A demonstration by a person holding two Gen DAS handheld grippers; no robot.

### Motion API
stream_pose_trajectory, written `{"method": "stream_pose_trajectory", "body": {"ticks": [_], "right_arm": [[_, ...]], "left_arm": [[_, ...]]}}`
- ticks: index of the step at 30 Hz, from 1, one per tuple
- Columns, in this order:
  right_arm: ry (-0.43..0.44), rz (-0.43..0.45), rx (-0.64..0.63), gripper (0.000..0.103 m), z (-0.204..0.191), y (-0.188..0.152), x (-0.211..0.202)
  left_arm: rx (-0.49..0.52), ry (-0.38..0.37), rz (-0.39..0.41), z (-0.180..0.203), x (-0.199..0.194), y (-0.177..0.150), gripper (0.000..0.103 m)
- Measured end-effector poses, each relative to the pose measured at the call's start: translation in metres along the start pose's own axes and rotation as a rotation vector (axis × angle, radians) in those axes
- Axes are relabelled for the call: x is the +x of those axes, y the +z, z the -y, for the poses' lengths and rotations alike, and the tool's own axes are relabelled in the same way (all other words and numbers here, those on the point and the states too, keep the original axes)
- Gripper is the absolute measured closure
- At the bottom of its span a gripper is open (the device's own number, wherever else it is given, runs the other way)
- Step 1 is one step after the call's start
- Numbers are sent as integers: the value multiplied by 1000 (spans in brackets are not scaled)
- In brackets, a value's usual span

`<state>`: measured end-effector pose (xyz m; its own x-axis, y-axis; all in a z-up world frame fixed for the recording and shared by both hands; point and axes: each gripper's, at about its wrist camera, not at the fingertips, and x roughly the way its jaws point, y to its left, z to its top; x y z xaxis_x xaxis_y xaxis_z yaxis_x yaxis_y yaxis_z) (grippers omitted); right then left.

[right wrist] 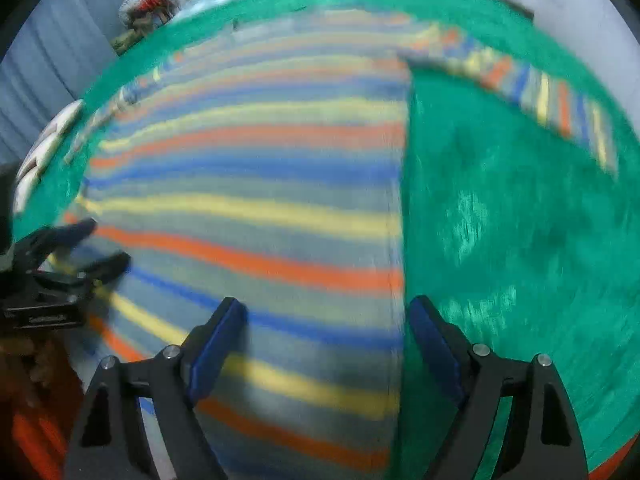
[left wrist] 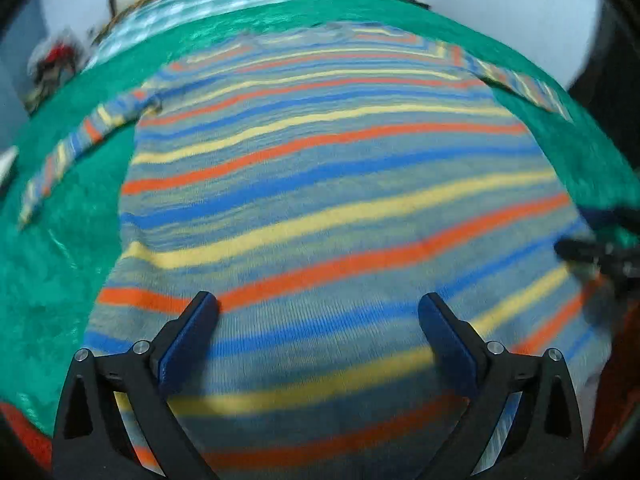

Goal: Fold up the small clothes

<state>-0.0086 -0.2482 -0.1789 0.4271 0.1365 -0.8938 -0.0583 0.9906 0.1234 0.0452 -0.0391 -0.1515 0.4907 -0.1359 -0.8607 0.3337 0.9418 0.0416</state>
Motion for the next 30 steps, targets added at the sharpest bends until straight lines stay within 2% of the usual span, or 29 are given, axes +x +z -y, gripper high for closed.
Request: {"method": "stream_pose_trajectory", "body": {"ticks": [1, 2, 4, 5, 7, 10, 12, 13, 15, 16, 18, 21, 23, 24, 26, 27, 30], "right_arm": [[9, -2, -3, 19, 1, -2, -6], [30, 0, 9, 19, 6, -1, -10], [77, 66, 78, 20, 32, 10, -28], [72, 102, 119, 20, 50, 18, -37], [38, 173, 246, 20, 106, 43, -53], [-28, 267, 482, 20, 207, 76, -69], [-70, 258, 566, 22, 255, 89, -65], [-65, 226, 622, 27, 282, 92, -58], [30, 163, 728, 33, 317, 92, -37], [80, 159, 771, 42, 325, 91, -31], [174, 184, 829, 43, 333, 90, -22], [179, 118, 835, 51, 328, 94, 3], [111, 76, 796, 67, 324, 97, 11], [69, 51, 798, 92, 323, 98, 11], [69, 70, 865, 98, 330, 95, 8], [31, 87, 867, 99, 330, 96, 1], [-76, 141, 726, 99, 295, 125, -27]], "left_arm": [[31, -11, -20, 3, -5, 4, 3], [46, -20, -2, 3, -12, 7, 3], [41, -3, 114, 1, -35, 10, 3], [29, 5, 160, -3, -44, 11, 3], [-7, 13, 208, -14, -52, 15, 3], [-96, 12, 215, -33, -52, 14, 3], [-139, 15, 190, -42, -46, 13, 3], [-152, 25, 177, -45, -41, 13, 3], [-168, 37, 156, -48, -33, 12, 3], [-179, 38, 140, -50, -29, 8, 3], [-211, 27, 106, -53, -23, 5, 3], [-244, 14, 69, -55, -14, 4, 3], [-254, 19, 52, -55, -8, 3, 3], [-259, 22, 44, -56, -6, 3, 3], [-266, 22, 40, -56, -6, 3, 3], [-265, 21, 43, -55, -7, 3, 3], [-257, 4, 55, -53, -9, 4, 3]]}}
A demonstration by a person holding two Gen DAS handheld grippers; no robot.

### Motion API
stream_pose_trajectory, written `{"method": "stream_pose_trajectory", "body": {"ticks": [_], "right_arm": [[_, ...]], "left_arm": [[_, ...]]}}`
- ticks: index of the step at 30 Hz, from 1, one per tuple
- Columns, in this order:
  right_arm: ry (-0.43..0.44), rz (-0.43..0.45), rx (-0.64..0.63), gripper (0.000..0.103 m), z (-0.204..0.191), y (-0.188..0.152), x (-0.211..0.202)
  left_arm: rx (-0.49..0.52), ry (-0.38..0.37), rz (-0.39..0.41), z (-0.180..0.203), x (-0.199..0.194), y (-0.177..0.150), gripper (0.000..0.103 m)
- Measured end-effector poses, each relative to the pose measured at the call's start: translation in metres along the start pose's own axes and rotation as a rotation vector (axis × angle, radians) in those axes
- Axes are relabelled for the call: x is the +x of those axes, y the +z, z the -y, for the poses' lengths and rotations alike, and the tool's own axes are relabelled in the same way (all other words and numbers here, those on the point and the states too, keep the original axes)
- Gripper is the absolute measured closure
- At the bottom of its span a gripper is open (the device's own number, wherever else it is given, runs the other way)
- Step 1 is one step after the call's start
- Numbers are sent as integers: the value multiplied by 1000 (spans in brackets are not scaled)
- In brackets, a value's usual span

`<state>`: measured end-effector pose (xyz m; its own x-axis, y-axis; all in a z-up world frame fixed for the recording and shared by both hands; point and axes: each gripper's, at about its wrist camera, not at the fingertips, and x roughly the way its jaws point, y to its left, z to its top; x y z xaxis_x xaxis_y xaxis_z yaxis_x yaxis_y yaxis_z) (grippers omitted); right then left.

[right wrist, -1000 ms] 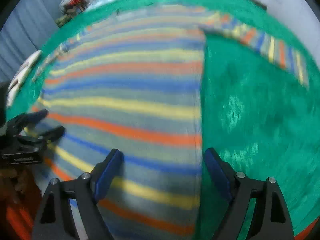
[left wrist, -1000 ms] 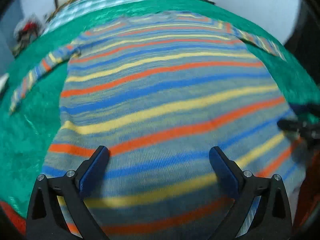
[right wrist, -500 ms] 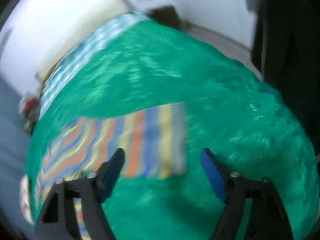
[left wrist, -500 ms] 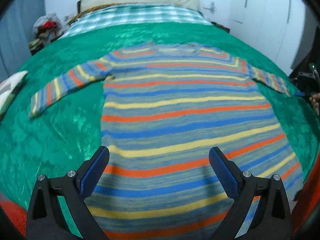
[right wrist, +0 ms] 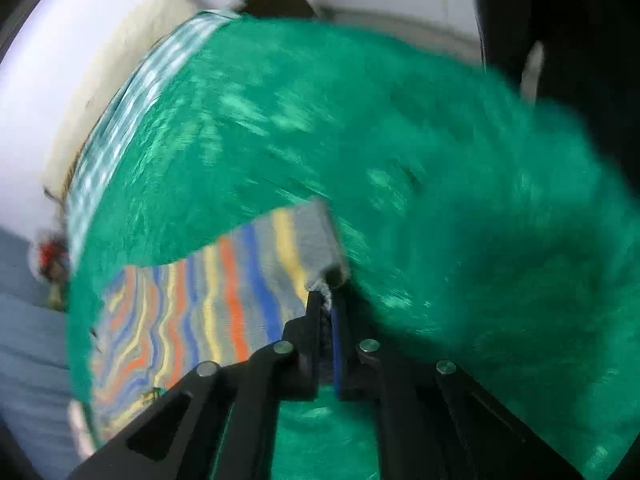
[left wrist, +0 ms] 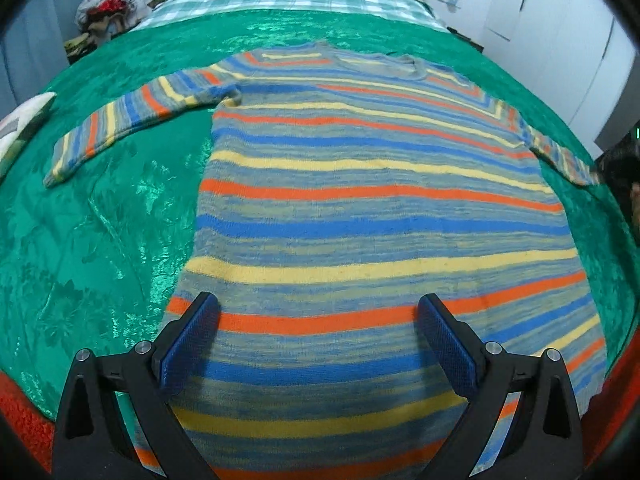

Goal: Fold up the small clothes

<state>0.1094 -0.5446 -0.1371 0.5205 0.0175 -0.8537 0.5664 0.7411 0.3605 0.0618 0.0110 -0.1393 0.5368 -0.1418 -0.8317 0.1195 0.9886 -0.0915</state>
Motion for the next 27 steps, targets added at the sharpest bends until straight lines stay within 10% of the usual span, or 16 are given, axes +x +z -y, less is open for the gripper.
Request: {"method": "stream_pose_trajectory", "body": {"ticks": [9, 12, 13, 15, 27], "right_arm": [[427, 0, -493, 98, -272, -37, -54], [515, -75, -558, 72, -329, -61, -28], [522, -85, -565, 52, -337, -65, -23], [531, -66, -549, 44, -337, -66, -19], [335, -306, -547, 45, -256, -73, 82]], "left_arm": [[9, -45, 16, 3, -4, 3, 3], [10, -37, 10, 2, -4, 3, 3], [7, -34, 5, 0, -4, 2, 3], [-4, -38, 5, -3, -6, 1, 3], [84, 13, -13, 14, 17, -4, 1]]}}
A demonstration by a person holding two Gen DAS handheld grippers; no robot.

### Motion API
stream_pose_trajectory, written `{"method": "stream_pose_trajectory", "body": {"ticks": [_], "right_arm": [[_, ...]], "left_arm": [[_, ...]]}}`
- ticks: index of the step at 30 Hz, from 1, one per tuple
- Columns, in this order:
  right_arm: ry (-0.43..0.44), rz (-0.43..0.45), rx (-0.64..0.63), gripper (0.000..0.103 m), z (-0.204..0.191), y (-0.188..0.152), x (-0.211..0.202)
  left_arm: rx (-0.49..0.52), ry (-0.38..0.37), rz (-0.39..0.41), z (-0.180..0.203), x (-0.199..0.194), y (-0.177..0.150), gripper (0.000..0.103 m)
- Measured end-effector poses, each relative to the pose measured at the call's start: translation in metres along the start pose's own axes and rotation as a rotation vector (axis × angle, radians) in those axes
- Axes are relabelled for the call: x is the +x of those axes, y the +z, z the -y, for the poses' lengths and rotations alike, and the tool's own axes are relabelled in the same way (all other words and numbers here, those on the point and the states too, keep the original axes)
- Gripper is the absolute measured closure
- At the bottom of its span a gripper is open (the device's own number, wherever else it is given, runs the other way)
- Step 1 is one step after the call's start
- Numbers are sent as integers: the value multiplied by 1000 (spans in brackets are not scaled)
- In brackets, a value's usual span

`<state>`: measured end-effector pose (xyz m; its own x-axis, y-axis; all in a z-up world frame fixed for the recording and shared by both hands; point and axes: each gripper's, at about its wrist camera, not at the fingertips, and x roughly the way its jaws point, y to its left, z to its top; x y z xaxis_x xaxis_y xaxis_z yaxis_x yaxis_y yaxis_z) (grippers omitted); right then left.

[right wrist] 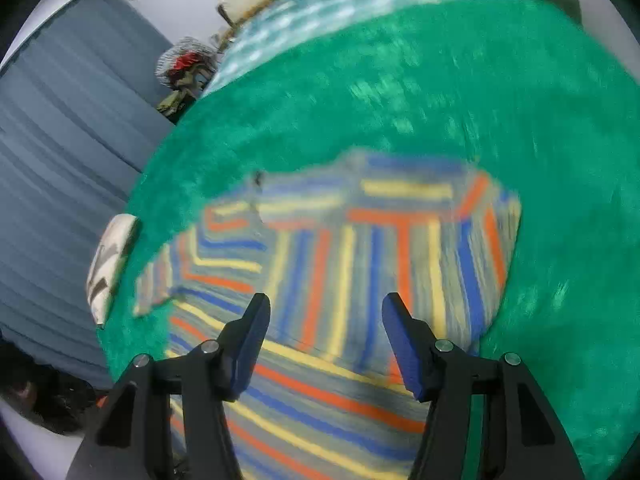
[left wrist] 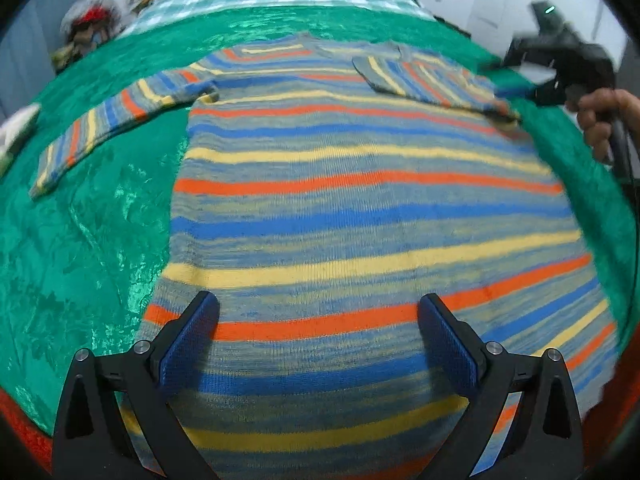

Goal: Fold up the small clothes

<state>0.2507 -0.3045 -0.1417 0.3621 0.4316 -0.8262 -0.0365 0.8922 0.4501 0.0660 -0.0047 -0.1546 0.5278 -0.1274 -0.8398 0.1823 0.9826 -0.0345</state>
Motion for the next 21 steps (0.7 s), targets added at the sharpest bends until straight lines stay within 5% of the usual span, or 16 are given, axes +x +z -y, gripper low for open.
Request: {"method": "stream_pose_trajectory", "body": {"ticks": [2, 3, 4, 8, 12, 16, 19, 21], "right_arm": [[-146, -64, 57, 72, 35, -18, 22], [-166, -13, 82, 100, 47, -24, 13], [-161, 14, 106, 102, 52, -27, 3], [-159, 85, -7, 94, 23, -45, -45], [-72, 14, -185, 56, -17, -98, -57], [-189, -140, -222, 60, 5, -158, -28], [-243, -86, -177, 64, 18, -183, -59], [-249, -53, -183, 63, 6, -192, -80]], "left_arm": [[42, 23, 12, 4, 3, -5, 1], [41, 23, 22, 4, 3, -6, 1], [35, 21, 25, 3, 2, -6, 1], [27, 20, 15, 2, 3, -4, 1], [26, 25, 15, 3, 5, -5, 1], [45, 22, 2, 1, 2, -9, 1], [39, 3, -44, 1, -14, -11, 2], [29, -80, -46, 8, -32, -11, 2]]}}
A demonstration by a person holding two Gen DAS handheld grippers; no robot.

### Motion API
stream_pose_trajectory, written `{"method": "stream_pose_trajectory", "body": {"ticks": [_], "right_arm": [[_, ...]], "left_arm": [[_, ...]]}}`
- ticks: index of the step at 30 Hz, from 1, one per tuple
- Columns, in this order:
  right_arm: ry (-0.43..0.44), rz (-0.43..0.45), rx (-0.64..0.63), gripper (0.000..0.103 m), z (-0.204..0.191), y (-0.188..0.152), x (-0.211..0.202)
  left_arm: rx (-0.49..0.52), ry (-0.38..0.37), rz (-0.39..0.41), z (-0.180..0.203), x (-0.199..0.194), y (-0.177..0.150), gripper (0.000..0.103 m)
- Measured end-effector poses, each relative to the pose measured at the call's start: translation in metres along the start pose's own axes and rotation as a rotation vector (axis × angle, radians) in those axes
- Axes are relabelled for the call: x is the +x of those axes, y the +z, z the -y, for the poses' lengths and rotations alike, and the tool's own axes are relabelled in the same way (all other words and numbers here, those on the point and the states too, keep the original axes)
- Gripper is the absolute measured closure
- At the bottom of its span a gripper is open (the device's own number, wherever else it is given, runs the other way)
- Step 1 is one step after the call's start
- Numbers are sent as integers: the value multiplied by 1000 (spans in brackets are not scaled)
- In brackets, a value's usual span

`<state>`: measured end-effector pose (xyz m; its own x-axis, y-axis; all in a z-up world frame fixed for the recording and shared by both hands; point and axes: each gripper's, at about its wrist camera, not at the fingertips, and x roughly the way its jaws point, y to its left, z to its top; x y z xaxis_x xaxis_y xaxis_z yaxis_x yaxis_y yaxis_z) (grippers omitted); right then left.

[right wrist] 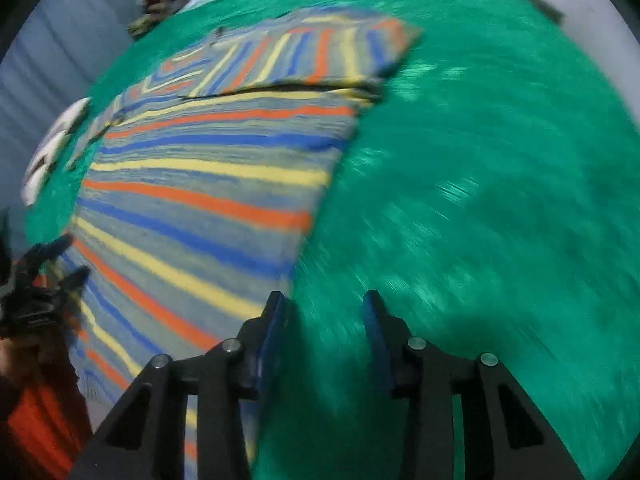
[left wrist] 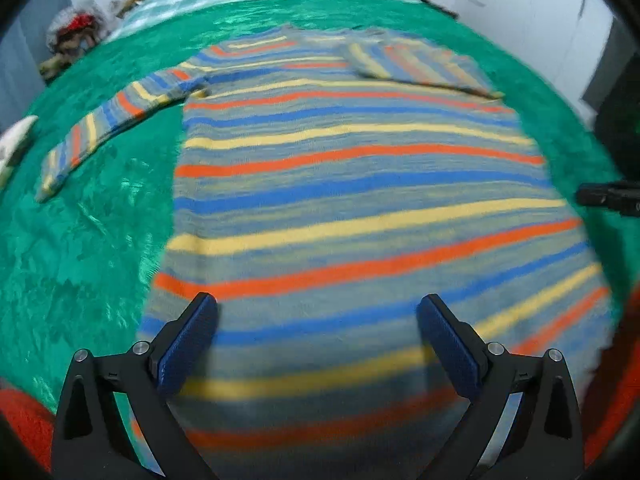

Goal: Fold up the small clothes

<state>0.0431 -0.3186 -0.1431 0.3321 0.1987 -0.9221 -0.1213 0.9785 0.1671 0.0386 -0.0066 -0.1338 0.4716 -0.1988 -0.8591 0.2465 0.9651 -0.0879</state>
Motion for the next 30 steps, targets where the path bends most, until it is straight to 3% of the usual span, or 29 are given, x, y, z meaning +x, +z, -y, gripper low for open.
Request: {"method": "stream_pose_trajectory", "body": {"ticks": [2, 4, 6, 7, 9, 13, 18, 22, 26, 28, 30], "right_arm": [[68, 29, -35, 63, -21, -8, -24], [120, 15, -73, 60, -47, -22, -31], [156, -50, -80, 57, -65, -38, -18], [156, -104, -70, 57, -70, -49, -5], [109, -182, -56, 57, -72, -69, 15], [88, -60, -23, 57, -72, -76, -12], [62, 213, -15, 50, -76, -69, -54], [67, 240, -49, 46, -95, -67, -48], [93, 207, -72, 46, -96, -71, -37], [108, 207, -71, 46, -91, -75, -40], [109, 207, -65, 46, -90, -74, -38]], "left_arm": [[19, -69, 2, 13, -9, -5, 1], [81, -98, -69, 34, -4, -17, 1], [160, -44, -157, 51, 12, -31, 1], [225, 8, -152, 59, 15, -39, 1], [290, 38, -136, 68, 12, -44, 1], [233, -15, -150, 60, 1, -40, 1], [141, -61, -83, 41, -31, -26, 2], [71, -72, 6, -1, -59, 7, 2], [-33, 39, 84, -82, -64, 54, 2], [-157, 84, 147, -136, -68, 76, 2], [-310, 82, 192, -191, -63, 95, 2]]}}
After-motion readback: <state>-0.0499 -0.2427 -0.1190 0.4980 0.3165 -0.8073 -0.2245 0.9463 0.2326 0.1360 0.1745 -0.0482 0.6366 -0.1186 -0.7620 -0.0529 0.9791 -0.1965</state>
